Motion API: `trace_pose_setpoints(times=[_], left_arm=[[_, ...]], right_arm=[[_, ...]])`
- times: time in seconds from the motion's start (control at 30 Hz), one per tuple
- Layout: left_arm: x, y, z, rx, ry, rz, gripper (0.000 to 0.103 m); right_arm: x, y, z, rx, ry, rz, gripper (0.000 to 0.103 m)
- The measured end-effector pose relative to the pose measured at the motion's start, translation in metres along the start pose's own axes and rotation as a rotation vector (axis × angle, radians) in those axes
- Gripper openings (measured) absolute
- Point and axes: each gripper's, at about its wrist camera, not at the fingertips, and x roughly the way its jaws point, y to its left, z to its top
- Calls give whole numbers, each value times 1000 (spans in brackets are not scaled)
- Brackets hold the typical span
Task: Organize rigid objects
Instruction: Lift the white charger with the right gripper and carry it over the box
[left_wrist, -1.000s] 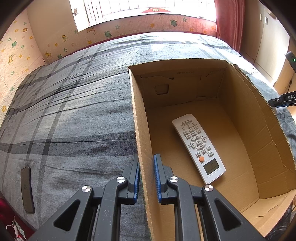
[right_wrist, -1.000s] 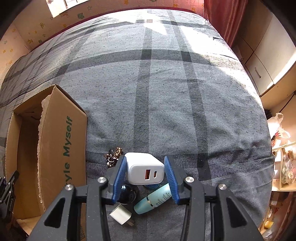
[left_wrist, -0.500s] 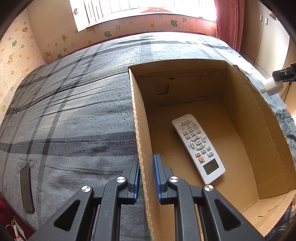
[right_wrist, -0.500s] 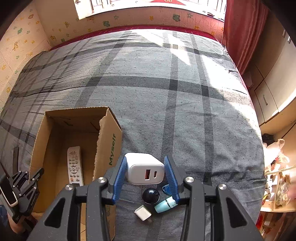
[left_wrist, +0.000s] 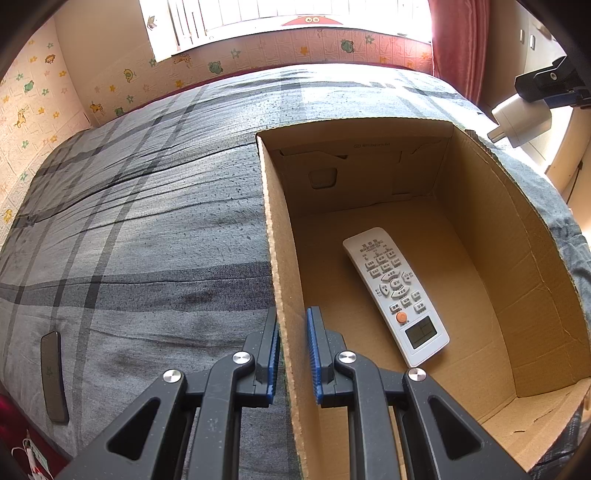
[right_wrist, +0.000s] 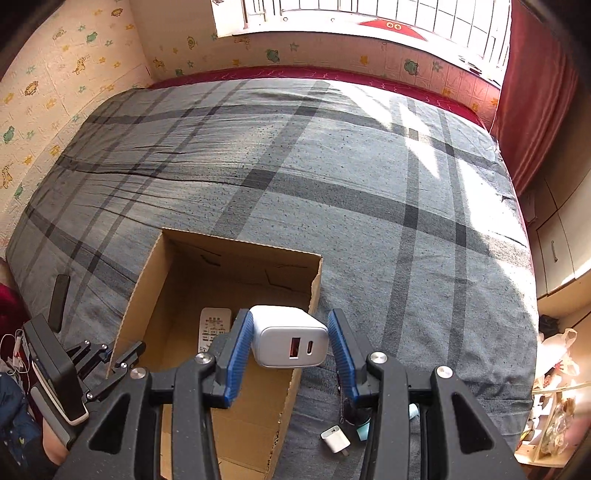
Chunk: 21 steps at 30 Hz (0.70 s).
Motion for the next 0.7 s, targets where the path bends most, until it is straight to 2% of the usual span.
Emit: trace_pose_setpoints(times=[0.33,0.7], left_arm=[[0,0,0,-1,1,-1,15],[0,1,-1,-5,0,-6,15]], right_arm=[[29,36,2,-41,43,30,45],[76,55,-7,-60,121,-3,45]])
